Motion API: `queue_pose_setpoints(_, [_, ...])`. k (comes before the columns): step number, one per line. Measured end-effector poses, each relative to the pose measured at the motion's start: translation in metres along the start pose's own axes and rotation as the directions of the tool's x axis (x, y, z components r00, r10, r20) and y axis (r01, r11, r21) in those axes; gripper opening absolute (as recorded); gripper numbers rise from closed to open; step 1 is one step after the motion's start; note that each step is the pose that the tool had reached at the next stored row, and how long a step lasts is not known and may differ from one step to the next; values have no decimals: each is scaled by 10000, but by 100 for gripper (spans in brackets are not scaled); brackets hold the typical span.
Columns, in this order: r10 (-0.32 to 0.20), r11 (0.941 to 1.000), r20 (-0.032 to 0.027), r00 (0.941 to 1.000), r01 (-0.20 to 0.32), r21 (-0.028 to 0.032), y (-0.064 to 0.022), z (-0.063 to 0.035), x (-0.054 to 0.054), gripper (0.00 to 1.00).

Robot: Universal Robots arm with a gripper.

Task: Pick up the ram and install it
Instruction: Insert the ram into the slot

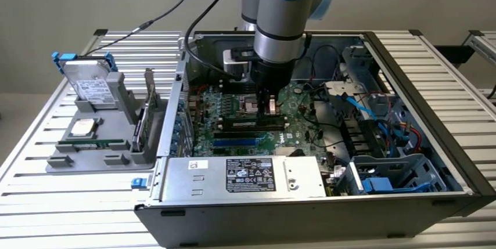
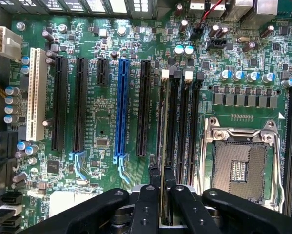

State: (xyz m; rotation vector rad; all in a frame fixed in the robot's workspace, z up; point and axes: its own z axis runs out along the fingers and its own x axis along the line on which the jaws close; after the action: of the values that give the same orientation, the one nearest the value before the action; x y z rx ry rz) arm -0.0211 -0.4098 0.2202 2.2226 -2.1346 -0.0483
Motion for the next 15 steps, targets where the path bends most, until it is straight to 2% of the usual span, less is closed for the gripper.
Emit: queue_pose_setpoints(15, [0,10000,-1,10000,0,-1,0,15,-7,13])
